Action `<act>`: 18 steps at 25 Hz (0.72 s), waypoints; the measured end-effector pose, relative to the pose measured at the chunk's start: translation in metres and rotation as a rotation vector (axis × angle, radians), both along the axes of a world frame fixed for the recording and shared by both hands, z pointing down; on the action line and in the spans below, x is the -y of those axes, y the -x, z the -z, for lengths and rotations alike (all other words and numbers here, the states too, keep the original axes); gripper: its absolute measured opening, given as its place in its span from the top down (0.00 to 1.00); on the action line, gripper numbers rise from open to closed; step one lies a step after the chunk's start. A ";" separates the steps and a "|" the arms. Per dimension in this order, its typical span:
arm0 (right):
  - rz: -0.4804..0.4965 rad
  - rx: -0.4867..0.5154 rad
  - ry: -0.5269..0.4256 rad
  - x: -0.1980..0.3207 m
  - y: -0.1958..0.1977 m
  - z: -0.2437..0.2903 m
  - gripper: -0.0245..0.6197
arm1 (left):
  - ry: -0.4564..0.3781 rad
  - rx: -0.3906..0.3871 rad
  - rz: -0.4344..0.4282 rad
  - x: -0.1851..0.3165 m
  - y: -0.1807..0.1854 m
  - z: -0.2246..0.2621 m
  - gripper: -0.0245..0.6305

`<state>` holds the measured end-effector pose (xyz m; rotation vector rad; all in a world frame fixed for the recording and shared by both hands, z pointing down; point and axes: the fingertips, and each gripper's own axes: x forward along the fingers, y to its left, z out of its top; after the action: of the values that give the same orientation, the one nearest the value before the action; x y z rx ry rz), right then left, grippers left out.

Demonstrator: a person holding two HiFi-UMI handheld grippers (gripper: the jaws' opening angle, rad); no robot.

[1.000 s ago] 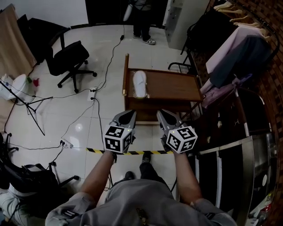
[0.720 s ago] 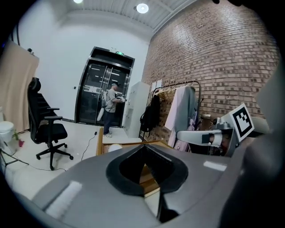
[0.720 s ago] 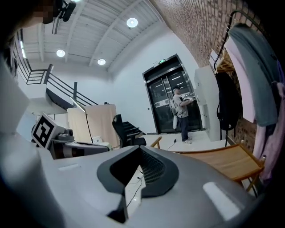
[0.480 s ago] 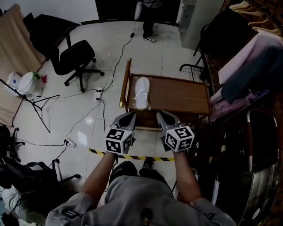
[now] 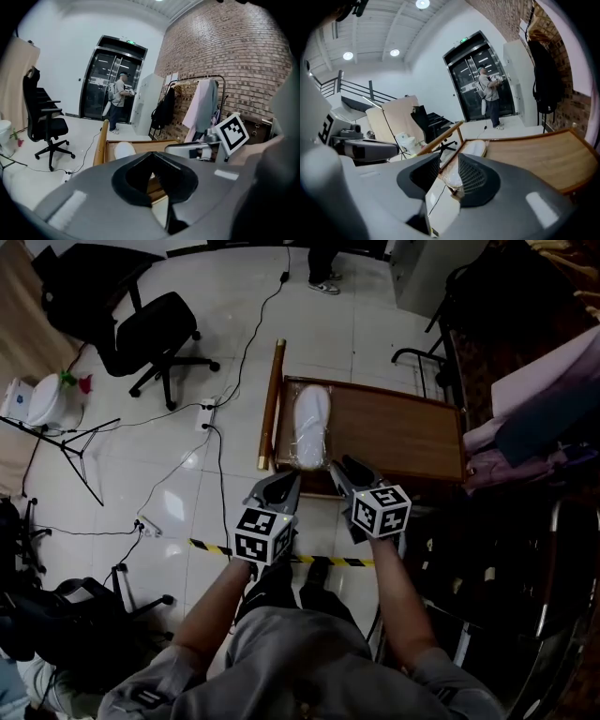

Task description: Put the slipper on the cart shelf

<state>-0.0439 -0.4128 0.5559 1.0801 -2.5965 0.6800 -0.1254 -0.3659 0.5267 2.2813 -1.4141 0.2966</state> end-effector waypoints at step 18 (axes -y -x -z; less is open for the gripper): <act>-0.114 -0.077 0.441 0.057 0.034 -0.160 0.57 | 0.121 -0.022 -0.063 0.027 0.009 -0.062 0.95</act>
<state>-0.0780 -0.4693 0.7161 1.0855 -2.1831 1.1450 -0.1344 -0.3930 0.5886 2.2265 -1.2793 0.3660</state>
